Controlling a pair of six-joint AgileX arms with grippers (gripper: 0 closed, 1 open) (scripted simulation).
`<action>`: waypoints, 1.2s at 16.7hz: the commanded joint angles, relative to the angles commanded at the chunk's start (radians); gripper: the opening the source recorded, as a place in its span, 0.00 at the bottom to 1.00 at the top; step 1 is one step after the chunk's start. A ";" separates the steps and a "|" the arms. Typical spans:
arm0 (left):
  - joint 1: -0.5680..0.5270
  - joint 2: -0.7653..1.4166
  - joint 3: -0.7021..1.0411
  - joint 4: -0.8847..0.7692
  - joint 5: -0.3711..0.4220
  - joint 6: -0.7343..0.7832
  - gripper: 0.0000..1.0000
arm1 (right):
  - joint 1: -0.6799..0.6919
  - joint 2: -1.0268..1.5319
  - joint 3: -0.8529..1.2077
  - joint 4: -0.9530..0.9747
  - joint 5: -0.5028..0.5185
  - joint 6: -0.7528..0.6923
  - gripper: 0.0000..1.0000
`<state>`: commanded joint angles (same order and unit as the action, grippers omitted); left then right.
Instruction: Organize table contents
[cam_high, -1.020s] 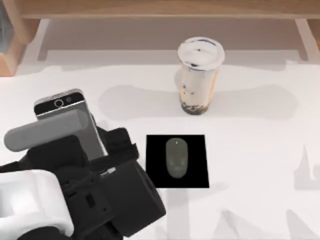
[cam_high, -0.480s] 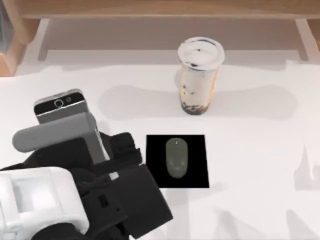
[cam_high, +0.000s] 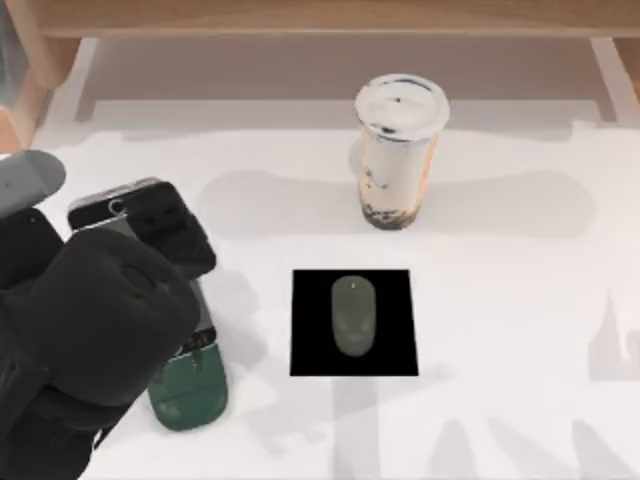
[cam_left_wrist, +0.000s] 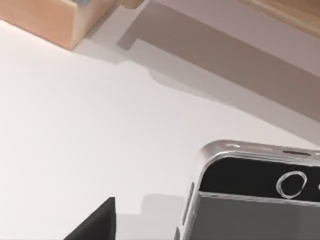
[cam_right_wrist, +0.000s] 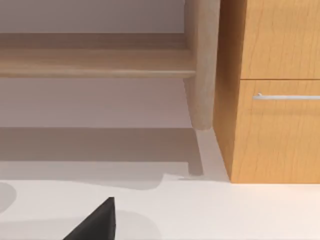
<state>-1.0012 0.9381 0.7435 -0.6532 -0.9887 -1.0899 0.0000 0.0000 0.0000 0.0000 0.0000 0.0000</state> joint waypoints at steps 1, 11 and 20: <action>0.044 -0.066 -0.021 0.036 0.031 0.056 1.00 | 0.000 0.000 0.000 0.000 0.000 0.000 1.00; 0.653 -0.688 -0.453 0.442 0.615 0.755 1.00 | 0.000 0.000 0.000 0.000 0.000 0.000 1.00; 1.001 -0.938 -0.744 0.653 0.989 1.090 1.00 | 0.000 0.000 0.000 0.000 0.000 0.000 1.00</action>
<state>0.0000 0.0000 0.0000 0.0000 0.0000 0.0000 0.0000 0.0000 0.0000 0.0000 0.0000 0.0000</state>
